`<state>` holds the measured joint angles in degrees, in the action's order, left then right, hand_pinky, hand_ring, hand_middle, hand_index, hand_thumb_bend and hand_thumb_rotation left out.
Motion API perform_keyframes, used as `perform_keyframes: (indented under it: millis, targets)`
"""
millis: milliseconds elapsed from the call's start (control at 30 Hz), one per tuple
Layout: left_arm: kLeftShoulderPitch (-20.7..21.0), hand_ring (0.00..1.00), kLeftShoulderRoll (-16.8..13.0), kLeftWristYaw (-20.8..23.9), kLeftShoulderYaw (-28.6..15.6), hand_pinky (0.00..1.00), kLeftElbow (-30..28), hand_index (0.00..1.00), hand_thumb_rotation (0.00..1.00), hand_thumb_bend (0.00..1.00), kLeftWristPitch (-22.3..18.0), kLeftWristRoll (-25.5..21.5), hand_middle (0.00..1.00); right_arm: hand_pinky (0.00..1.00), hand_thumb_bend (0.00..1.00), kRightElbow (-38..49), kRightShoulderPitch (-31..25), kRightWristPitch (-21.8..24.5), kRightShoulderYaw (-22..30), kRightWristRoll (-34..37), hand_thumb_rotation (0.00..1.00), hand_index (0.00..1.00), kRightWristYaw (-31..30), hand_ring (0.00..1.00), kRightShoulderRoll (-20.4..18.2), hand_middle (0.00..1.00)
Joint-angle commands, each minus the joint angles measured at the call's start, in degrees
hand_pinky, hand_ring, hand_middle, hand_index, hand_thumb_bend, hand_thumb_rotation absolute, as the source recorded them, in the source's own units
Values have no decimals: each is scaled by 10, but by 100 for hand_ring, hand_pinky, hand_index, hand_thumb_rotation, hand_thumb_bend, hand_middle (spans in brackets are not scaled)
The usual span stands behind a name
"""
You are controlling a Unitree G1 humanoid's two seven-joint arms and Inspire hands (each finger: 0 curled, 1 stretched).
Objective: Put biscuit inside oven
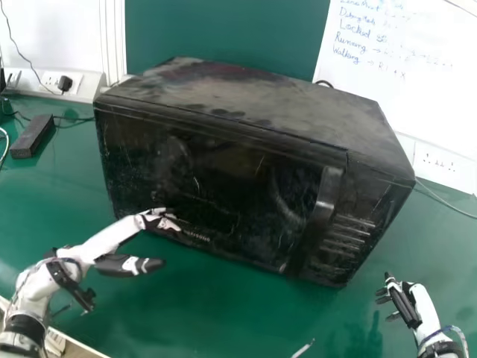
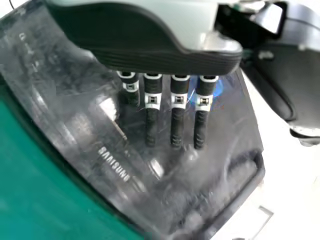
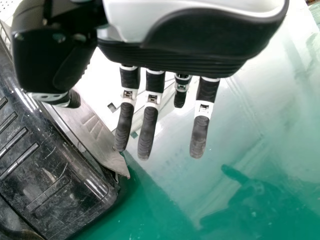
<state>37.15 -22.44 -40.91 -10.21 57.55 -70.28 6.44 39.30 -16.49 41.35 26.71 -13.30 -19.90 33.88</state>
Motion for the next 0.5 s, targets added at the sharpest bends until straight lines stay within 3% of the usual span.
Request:
perform_keyframes:
  millis: [0, 333, 467]
  targets:
    - [15, 68, -14, 44, 20, 58, 14, 68, 25, 72, 8, 29, 72, 41, 63, 0, -2, -5, 3, 3, 60, 52, -1, 47, -3, 50]
    - [48, 70, -52, 184, 86, 61, 60, 71, 23, 72, 35, 107, 74, 42, 64, 7, -1, 6, 0, 2, 61, 53, -2, 46, -3, 50]
    - [51, 70, -62, 220, 105, 60, 69, 72, 28, 71, 35, 120, 75, 41, 64, 6, -2, -1, 1, 3, 61, 53, -1, 46, -5, 50]
